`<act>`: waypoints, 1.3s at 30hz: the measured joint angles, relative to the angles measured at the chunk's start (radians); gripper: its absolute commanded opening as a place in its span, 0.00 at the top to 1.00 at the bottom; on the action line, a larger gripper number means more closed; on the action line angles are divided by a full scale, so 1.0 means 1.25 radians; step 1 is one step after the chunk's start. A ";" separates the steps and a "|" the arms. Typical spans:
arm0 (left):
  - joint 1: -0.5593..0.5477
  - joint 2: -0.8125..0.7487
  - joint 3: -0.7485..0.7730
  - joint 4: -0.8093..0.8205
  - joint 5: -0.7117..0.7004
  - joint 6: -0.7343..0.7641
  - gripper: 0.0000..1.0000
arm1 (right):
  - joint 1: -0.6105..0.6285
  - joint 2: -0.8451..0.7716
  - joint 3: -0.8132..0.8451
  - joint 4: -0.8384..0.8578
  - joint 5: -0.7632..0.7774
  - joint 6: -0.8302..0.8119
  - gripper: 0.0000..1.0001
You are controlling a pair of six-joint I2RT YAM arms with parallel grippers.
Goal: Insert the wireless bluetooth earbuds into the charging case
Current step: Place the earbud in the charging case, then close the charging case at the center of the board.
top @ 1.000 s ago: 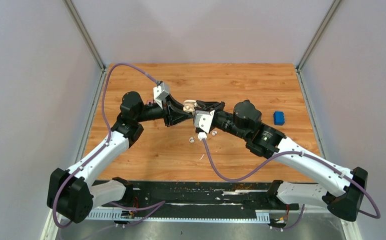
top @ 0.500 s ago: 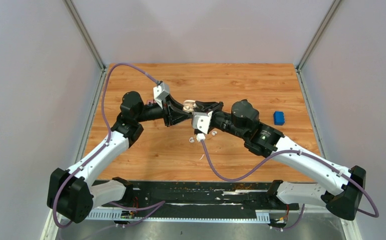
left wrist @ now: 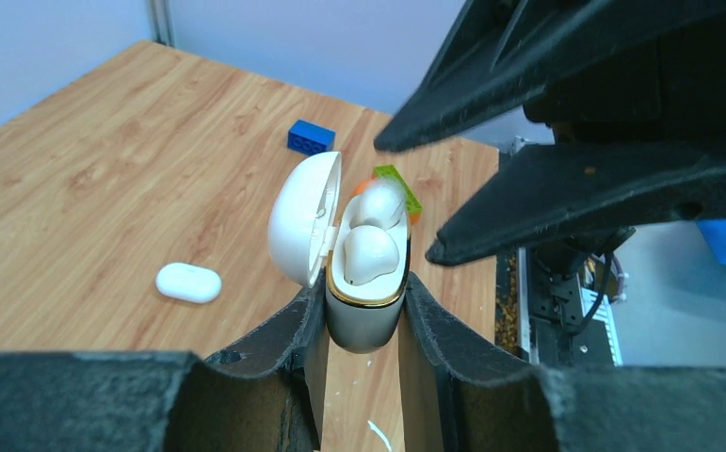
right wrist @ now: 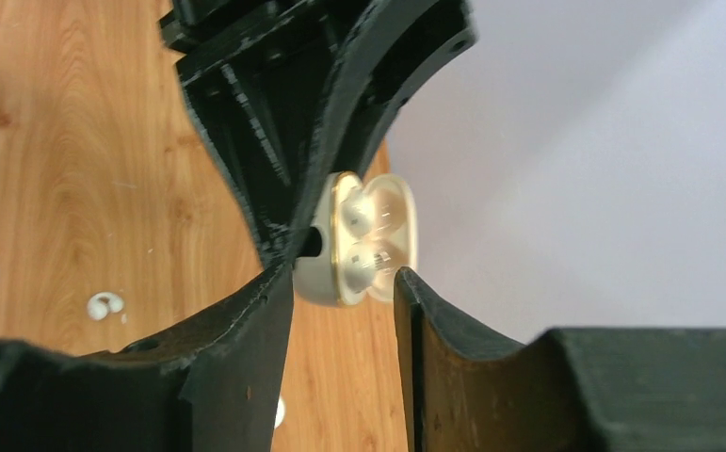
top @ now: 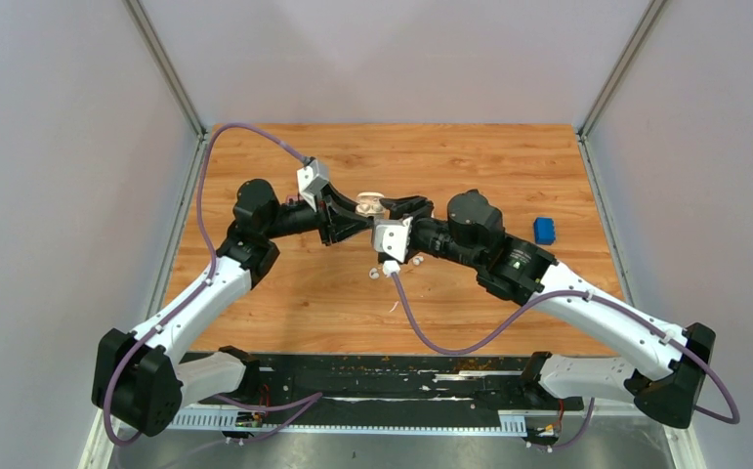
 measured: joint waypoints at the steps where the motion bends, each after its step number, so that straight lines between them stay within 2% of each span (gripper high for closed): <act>1: 0.001 0.000 0.000 0.006 -0.002 0.000 1.00 | 0.000 0.002 0.001 -0.011 -0.003 0.003 0.53; 4: 0.003 -0.002 0.000 0.019 -0.006 0.000 1.00 | 0.000 0.013 0.007 -0.051 -0.007 0.016 0.46; 7: 0.005 -0.003 -0.003 0.021 -0.009 0.000 1.00 | -0.001 0.023 0.045 -0.117 -0.020 0.035 0.34; 13: 0.010 -0.003 -0.012 0.024 -0.011 0.009 1.00 | 0.000 -0.006 0.106 -0.211 -0.060 0.077 0.25; 17: 0.010 -0.003 -0.021 0.010 -0.005 0.034 1.00 | 0.000 -0.028 0.126 -0.244 -0.057 0.105 0.12; 21: 0.010 -0.006 -0.021 -0.043 0.012 0.096 1.00 | -0.019 0.012 0.188 -0.312 -0.074 0.124 0.10; 26: 0.010 -0.026 -0.016 -0.180 0.027 0.235 1.00 | -0.071 0.152 0.335 -0.424 -0.129 0.161 0.08; 33: 0.009 -0.042 0.022 -0.337 0.031 0.404 1.00 | -0.095 0.222 0.346 -0.509 -0.190 0.181 0.07; 39: 0.006 -0.043 0.023 -0.338 0.030 0.422 1.00 | -0.095 0.235 0.336 -0.521 -0.229 0.181 0.07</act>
